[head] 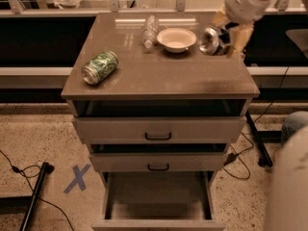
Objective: Place pepsi can into bottom drawer
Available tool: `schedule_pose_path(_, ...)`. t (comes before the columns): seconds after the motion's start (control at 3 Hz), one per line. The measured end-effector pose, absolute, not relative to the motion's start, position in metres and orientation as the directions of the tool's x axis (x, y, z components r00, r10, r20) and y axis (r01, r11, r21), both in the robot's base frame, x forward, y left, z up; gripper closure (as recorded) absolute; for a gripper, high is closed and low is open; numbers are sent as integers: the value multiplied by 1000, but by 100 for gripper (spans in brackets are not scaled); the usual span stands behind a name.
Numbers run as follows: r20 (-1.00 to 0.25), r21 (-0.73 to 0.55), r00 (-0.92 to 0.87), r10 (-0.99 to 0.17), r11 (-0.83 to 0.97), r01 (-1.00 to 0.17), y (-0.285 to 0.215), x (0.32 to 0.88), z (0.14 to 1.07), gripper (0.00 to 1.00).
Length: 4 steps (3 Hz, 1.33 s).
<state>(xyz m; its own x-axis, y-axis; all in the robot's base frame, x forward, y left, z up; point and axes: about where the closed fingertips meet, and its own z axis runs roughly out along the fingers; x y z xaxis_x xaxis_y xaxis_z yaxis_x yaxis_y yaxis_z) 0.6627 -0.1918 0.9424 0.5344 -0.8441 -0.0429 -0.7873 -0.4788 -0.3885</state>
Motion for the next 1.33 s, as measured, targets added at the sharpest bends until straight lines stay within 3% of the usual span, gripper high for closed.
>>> schedule_pose_path(0.33, -139, -349, 281, -950, -218, -911, -280, 634, 893, 100)
schedule_pose_path(0.67, -146, -344, 224, -964, -163, -925, -306, 622, 888, 100)
schedule_pose_path(1.33, -140, -344, 197, -970, -138, -929, -309, 624, 881, 100)
